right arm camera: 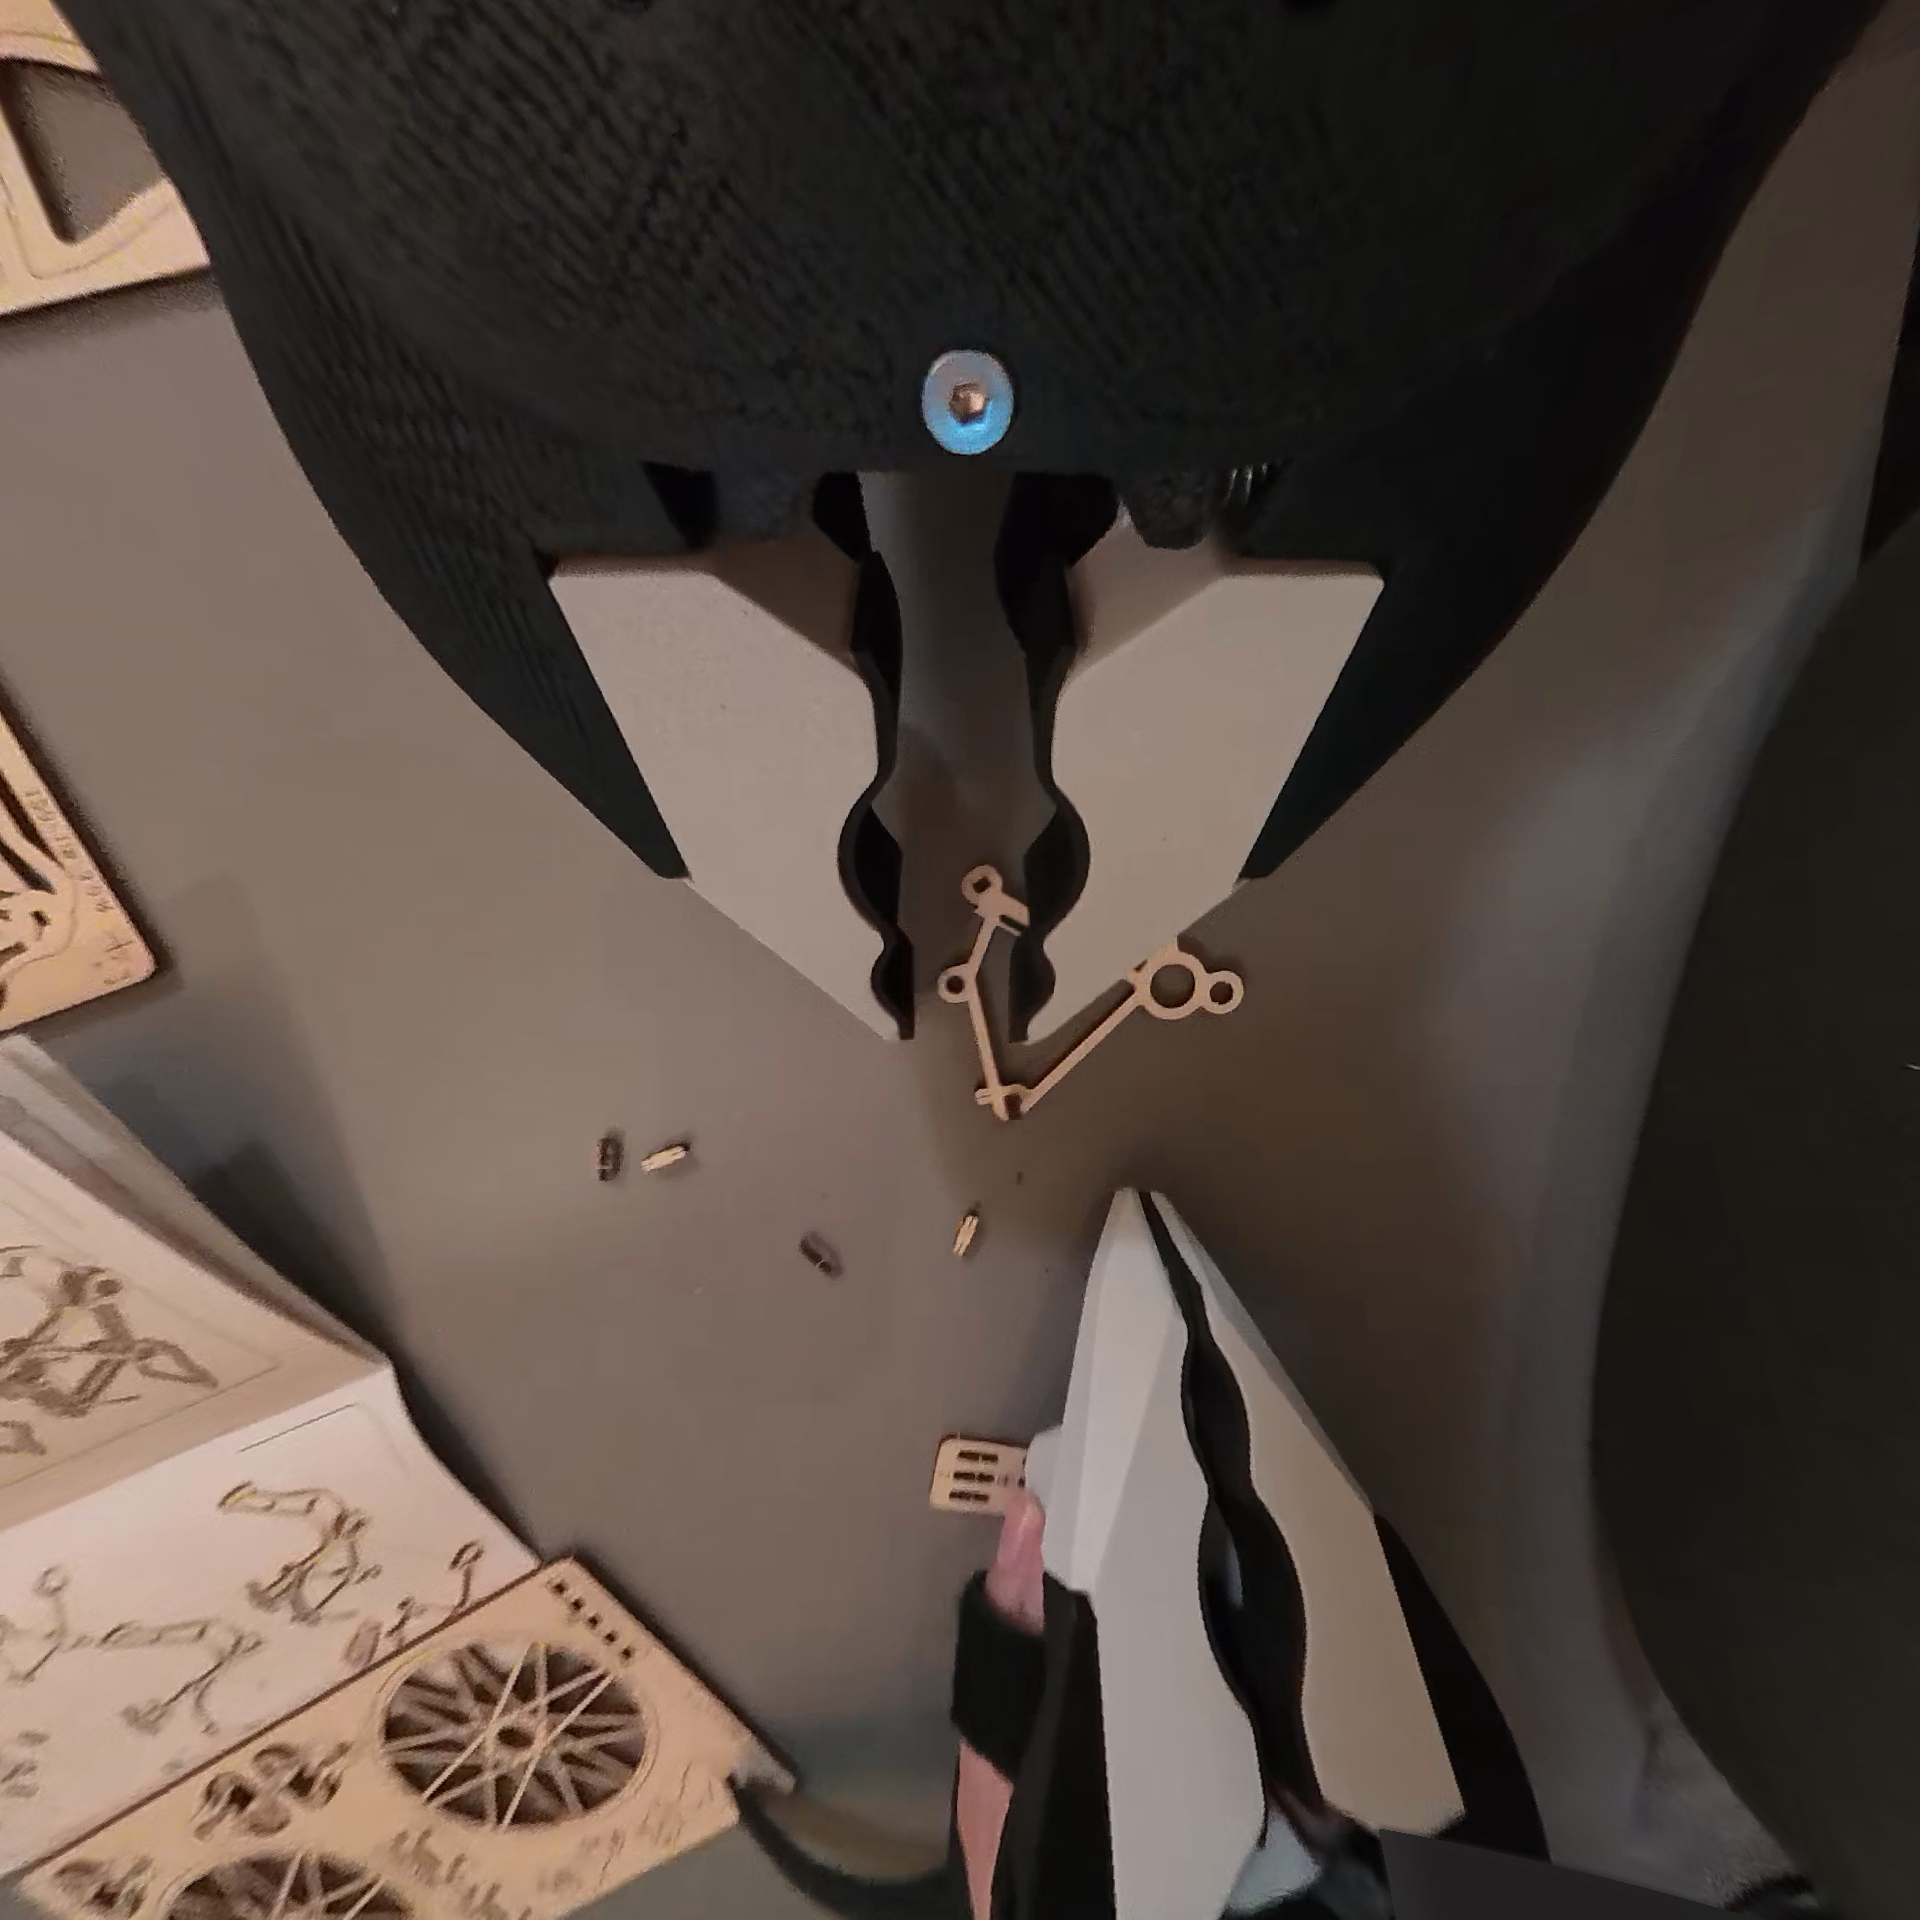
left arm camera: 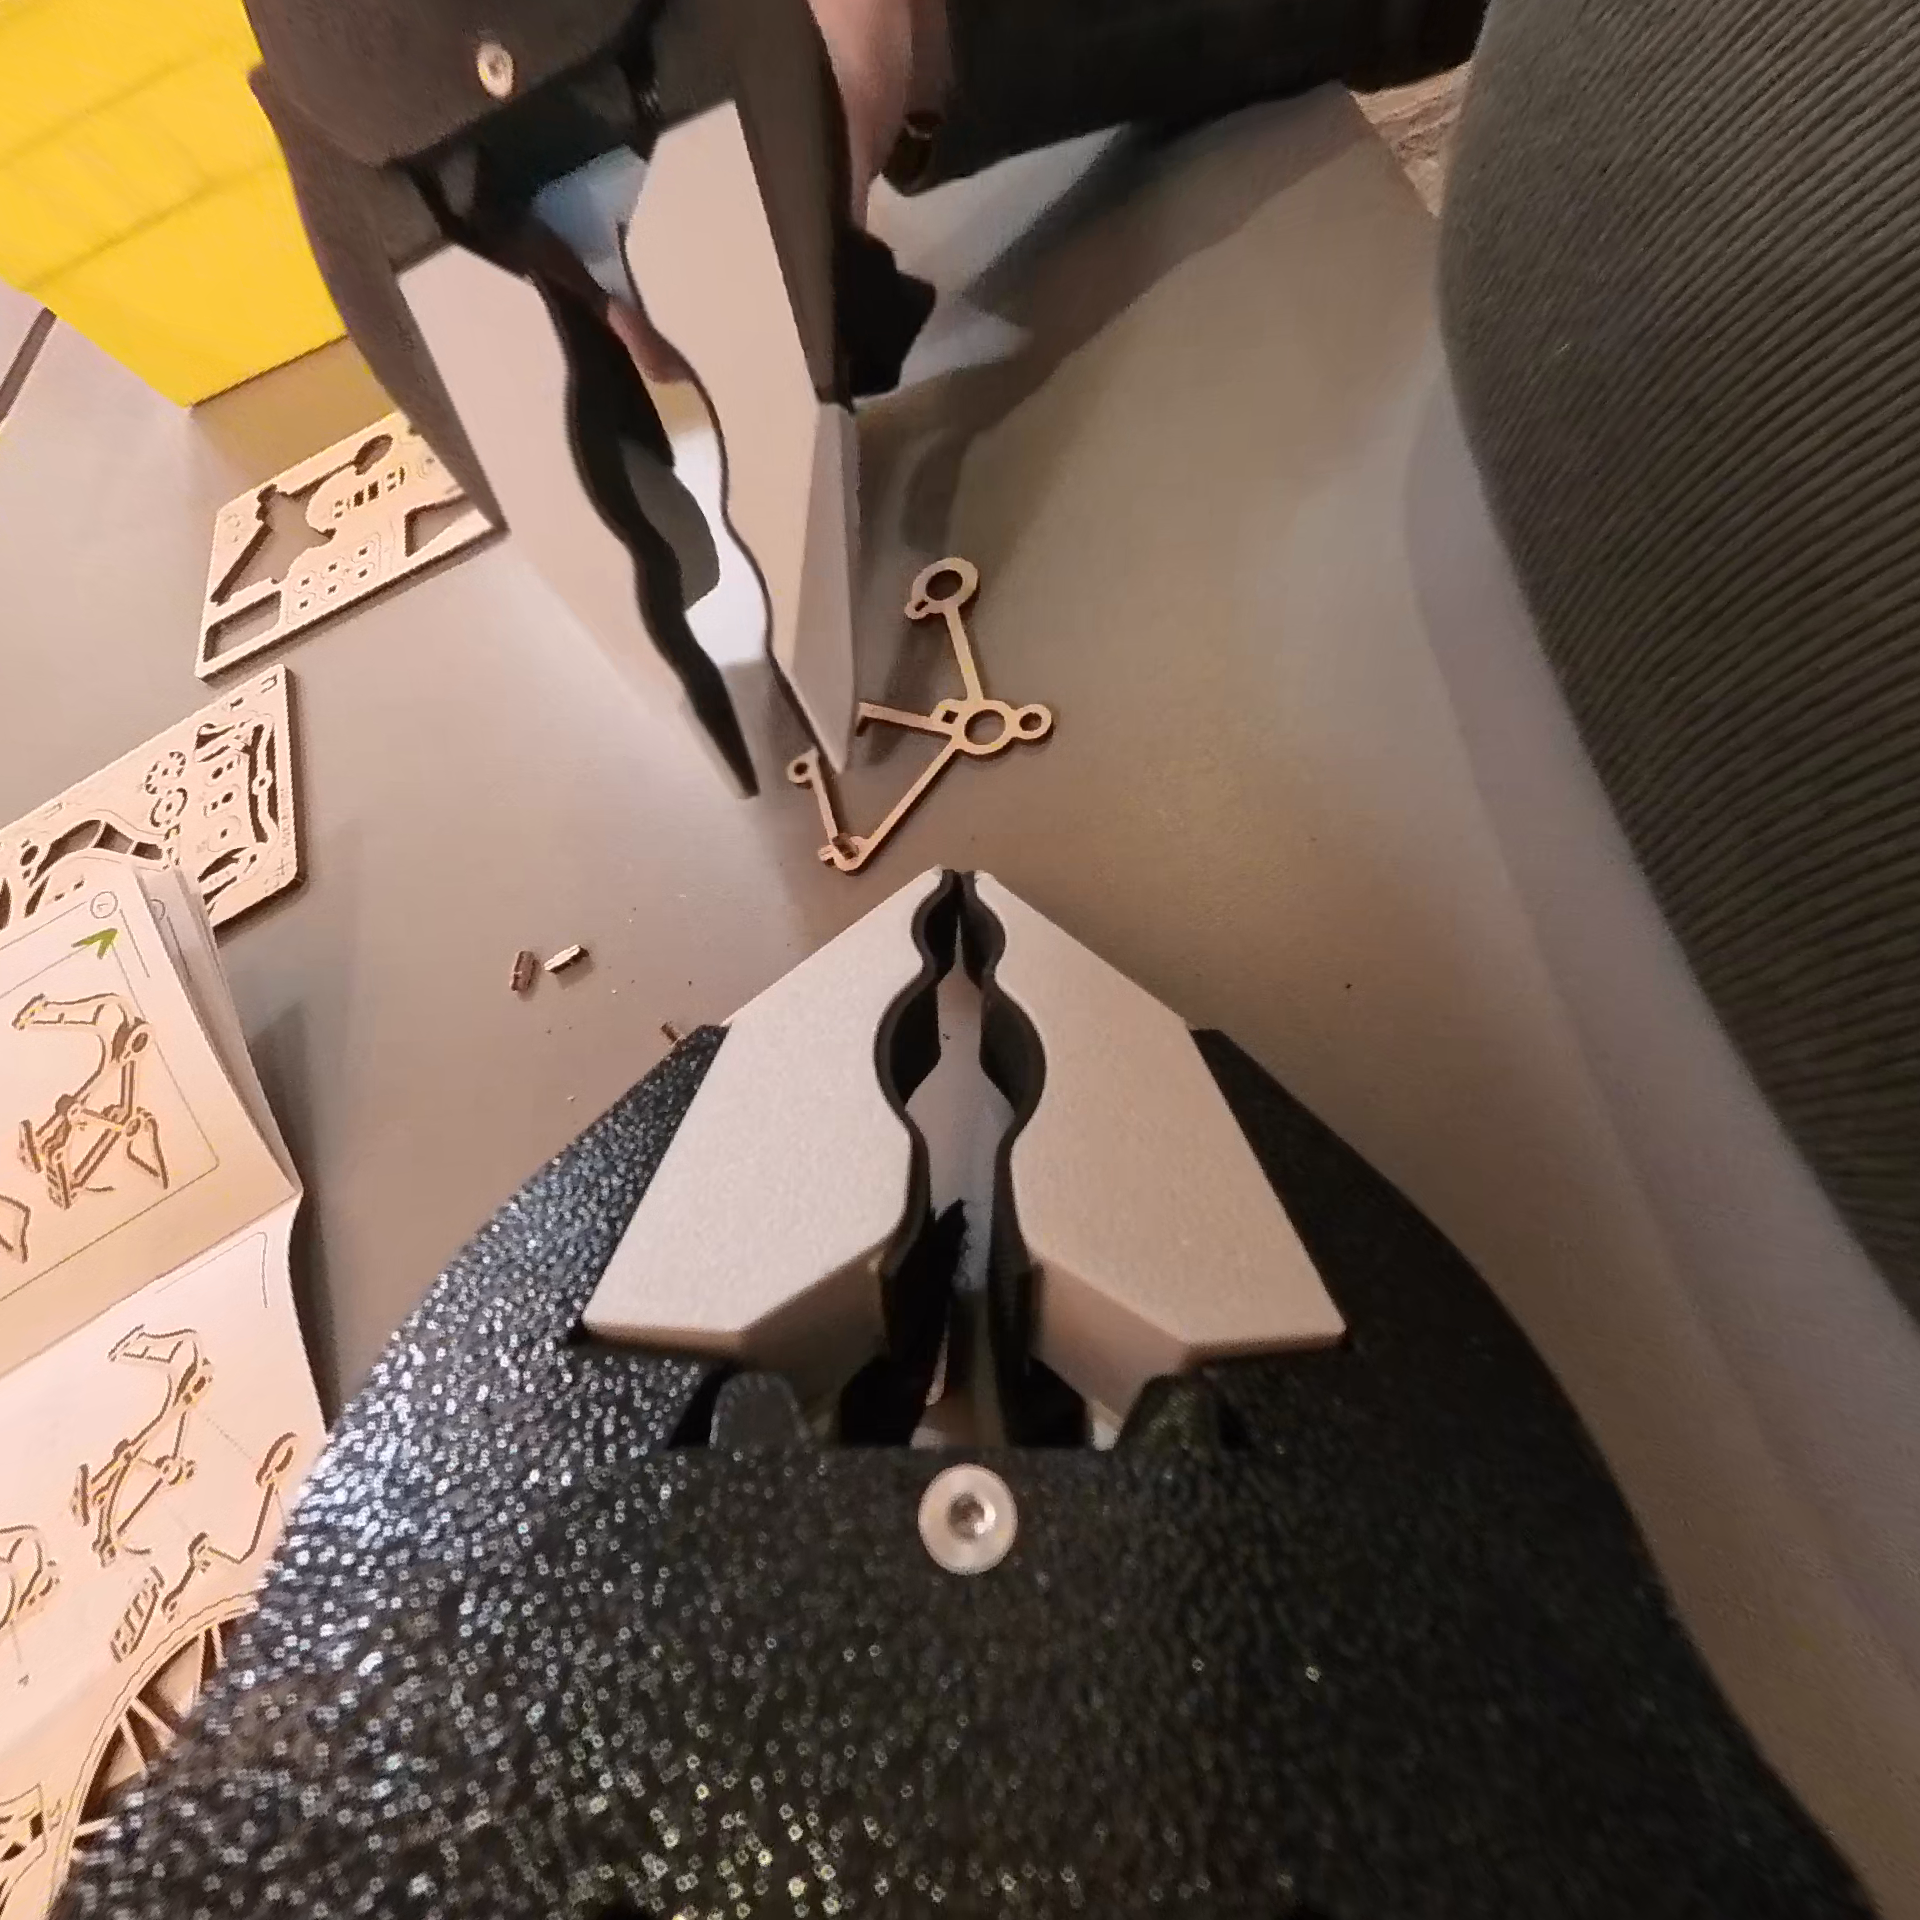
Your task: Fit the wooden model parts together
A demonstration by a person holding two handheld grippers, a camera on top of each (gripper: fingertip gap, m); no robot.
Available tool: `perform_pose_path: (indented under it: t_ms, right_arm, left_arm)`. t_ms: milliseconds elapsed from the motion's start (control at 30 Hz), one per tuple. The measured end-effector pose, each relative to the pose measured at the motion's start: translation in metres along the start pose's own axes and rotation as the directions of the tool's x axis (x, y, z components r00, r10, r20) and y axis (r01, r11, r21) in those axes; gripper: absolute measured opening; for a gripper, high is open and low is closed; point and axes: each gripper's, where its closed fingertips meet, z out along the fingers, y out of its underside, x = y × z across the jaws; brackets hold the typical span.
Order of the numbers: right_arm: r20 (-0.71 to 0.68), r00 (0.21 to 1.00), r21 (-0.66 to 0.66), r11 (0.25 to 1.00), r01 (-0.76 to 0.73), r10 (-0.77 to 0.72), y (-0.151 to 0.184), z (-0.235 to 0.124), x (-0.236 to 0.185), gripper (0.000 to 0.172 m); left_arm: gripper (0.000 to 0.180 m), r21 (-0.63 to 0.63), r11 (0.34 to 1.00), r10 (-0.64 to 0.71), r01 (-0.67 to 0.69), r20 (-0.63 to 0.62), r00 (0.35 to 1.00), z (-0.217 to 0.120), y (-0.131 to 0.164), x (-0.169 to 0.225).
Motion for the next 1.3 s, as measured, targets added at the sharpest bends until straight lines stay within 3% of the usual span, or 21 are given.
perform_pose_path:
  t_ms: [367,533,633,733,800,967,1100,1300]
  right_arm:
    - [0.019,0.999,-0.069,0.997,0.042,-0.041,0.003,0.008,-0.007,0.0]
    - [-0.187,0.964,0.011,0.981,0.193,-0.188,-0.012,-0.006,0.013,0.0]
    - [-0.335,0.897,0.072,0.941,0.329,-0.288,-0.032,-0.018,0.018,0.0]
    - [-0.471,0.801,0.083,0.885,0.458,-0.371,-0.048,-0.03,0.018,0.0]
    - [-0.536,0.743,0.075,0.854,0.515,-0.401,-0.056,-0.037,0.017,0.0]
    - [-0.648,0.614,0.04,0.784,0.619,-0.452,-0.07,-0.052,0.013,0.0]
    - [-0.687,0.534,-0.008,0.74,0.673,-0.493,-0.073,-0.056,0.009,0.0]
    - [-0.699,0.521,0.005,0.726,0.688,-0.49,-0.075,-0.06,0.005,0.0]
  left_arm:
    - [0.0,0.004,1.0,0.023,-0.023,0.024,0.999,0.001,0.0,-0.004]
    - [0.0,0.04,0.999,-0.02,0.015,0.145,0.989,-0.004,-0.004,-0.022]
    - [0.0,0.229,0.952,-0.244,0.204,0.165,0.956,-0.017,-0.026,-0.04]
    - [0.055,0.302,0.881,-0.43,0.364,0.189,0.883,-0.02,-0.028,-0.06]
    - [0.065,0.324,0.846,-0.491,0.423,0.168,0.855,-0.017,-0.03,-0.063]
    - [0.032,0.393,0.773,-0.542,0.497,0.004,0.84,-0.011,-0.054,-0.051]
    - [0.008,0.448,0.752,-0.527,0.483,-0.03,0.849,-0.013,-0.067,-0.049]
    - [0.003,0.472,0.77,-0.491,0.43,0.007,0.871,-0.015,-0.07,-0.05]
